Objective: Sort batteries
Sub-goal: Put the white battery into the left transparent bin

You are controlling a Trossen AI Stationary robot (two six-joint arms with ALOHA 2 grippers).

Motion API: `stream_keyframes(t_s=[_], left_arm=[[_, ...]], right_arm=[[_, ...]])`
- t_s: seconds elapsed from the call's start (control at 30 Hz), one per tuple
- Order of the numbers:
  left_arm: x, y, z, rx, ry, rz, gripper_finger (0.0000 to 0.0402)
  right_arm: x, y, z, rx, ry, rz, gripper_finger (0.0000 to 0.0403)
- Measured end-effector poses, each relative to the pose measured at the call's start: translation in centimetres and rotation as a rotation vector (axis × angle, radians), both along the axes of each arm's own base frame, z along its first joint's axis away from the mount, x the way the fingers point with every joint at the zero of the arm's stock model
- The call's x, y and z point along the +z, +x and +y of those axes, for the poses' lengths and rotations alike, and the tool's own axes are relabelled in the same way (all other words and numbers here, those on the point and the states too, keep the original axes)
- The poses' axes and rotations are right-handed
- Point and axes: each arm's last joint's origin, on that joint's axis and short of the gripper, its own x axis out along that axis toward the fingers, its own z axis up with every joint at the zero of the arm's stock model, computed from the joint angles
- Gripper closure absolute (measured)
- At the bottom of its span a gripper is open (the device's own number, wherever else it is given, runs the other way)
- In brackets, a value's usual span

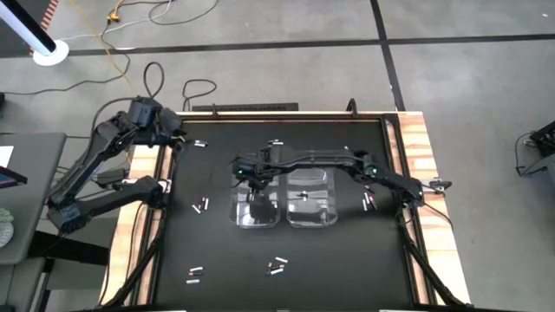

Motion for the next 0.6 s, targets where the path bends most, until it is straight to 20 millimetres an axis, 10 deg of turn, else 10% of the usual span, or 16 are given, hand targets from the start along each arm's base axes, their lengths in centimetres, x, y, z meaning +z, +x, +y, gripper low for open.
stream_keyframes(t_s=[0.6], left_arm=[[-0.1, -0.3, -0.4, 0.007, -0.02, 0.006, 0.0233]], right_arm=[[-4.8, 0.2, 0.3, 0.088, 0.036, 0.165, 0.0387]])
